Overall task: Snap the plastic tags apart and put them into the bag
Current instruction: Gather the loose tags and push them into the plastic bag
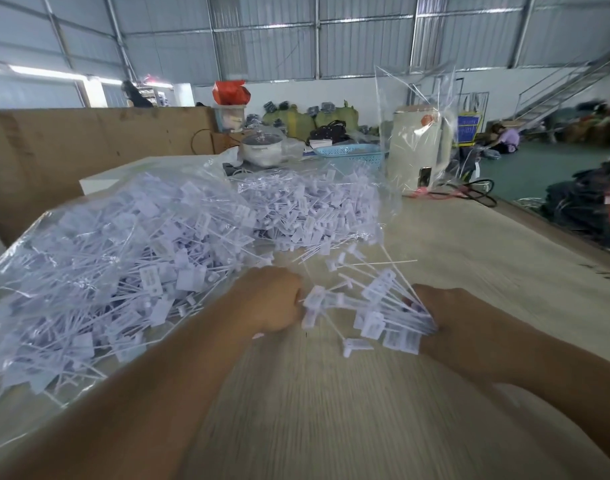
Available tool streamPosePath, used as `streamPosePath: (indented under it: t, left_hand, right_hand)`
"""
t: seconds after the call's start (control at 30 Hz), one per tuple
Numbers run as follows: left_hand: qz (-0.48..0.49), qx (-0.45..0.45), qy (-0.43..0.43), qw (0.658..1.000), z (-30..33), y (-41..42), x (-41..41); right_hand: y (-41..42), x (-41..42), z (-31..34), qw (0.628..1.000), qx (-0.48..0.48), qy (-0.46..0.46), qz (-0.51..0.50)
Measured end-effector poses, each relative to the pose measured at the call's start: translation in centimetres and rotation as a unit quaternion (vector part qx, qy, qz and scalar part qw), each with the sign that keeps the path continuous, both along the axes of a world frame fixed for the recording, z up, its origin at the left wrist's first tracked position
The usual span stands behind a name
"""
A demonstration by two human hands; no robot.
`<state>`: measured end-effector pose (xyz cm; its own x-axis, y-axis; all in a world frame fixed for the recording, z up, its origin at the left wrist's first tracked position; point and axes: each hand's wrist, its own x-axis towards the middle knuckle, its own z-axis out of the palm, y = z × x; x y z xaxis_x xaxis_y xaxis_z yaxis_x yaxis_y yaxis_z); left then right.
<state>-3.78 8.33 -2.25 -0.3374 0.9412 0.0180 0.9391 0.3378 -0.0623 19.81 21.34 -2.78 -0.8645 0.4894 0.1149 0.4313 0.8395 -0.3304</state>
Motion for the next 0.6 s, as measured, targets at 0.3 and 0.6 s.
streamPosePath:
  t: [0.3, 0.6]
  left_hand:
    - [0.006, -0.003, -0.143, 0.99, -0.1, 0.6, 1.0]
    - [0.002, 0.007, -0.098, 0.995, 0.4, 0.8, 0.3]
  right_hand:
    - [-1.3, -0.6, 1.0, 0.998, -0.041, -0.013, 0.054]
    - [-0.5, 0.8, 1.5, 0.997, -0.064, 0.015, 0.04]
